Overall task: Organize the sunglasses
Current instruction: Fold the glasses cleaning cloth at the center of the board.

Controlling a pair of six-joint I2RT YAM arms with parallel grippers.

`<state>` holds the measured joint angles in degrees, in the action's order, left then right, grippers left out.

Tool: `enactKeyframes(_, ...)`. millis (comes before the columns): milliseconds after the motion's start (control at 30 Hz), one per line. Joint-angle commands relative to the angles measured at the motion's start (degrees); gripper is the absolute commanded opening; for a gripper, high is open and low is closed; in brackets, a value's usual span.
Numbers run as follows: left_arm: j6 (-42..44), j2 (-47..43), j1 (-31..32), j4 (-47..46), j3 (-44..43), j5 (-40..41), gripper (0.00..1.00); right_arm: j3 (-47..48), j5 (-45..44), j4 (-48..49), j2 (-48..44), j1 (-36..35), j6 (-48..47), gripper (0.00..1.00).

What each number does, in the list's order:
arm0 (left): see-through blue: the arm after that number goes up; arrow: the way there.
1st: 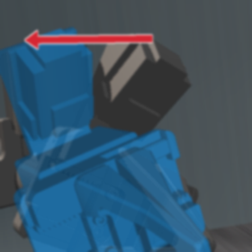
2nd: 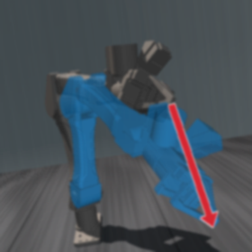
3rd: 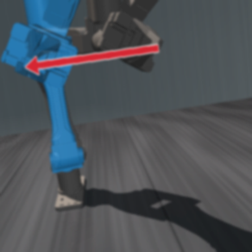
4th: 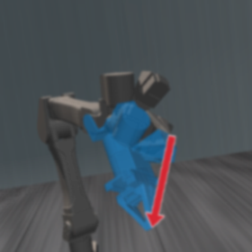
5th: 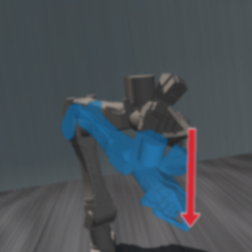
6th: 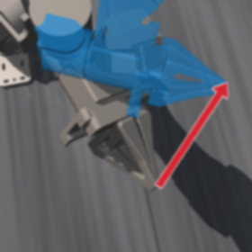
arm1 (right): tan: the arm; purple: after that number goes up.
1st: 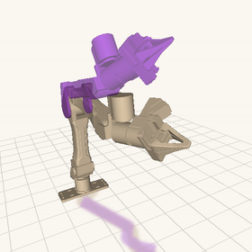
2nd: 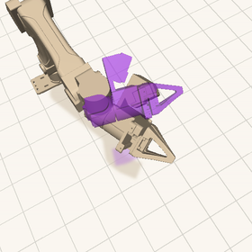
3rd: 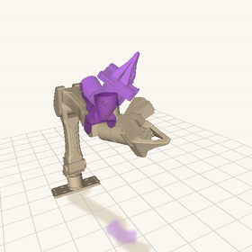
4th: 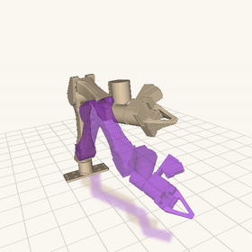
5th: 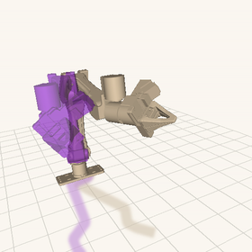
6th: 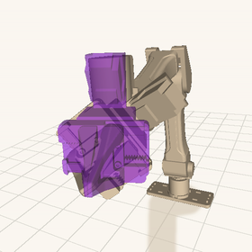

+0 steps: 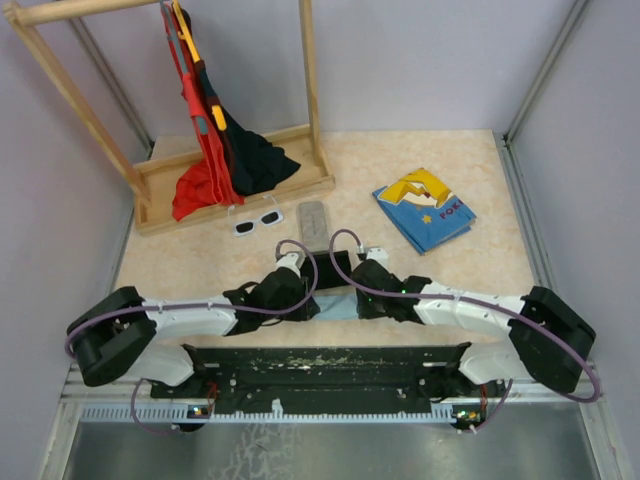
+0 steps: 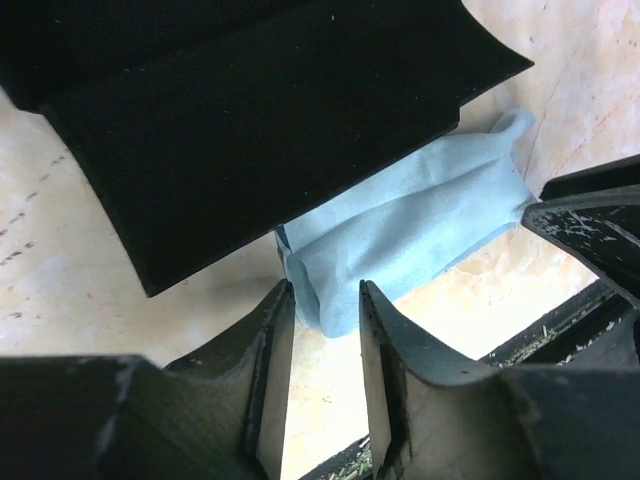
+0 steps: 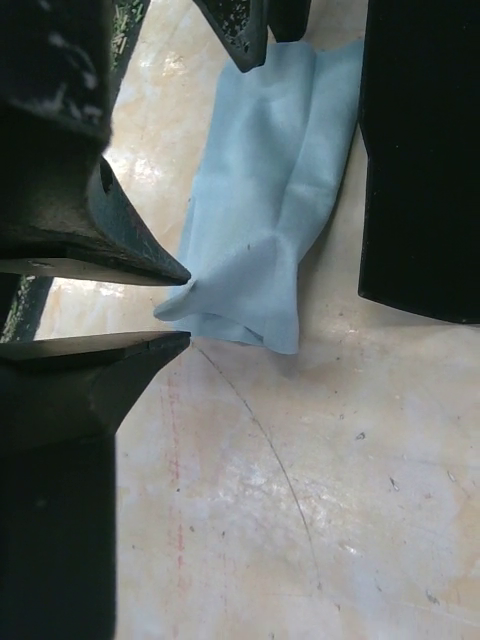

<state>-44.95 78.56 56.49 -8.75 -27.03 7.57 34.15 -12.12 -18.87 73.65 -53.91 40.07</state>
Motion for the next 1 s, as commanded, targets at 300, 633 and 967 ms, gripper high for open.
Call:
enactKeyframes(300,9.69,-8.07,0.02,-1.08,1.51,2.45,0.26,-2.23,-3.36,2.16,-10.82,0.12,-3.31,0.14)
enactKeyframes(633,10.55,-3.63,-0.71,-3.34,-0.37,5.55,0.29,-0.03,-6.00,5.61,-5.53,2.86,-6.24,0.24)
enactKeyframes(967,11.18,-0.77,-2.23,-7.28,0.83,2.85,0.38,-3.28,0.72,11.56,-7.50,7.17,-7.54,0.29)
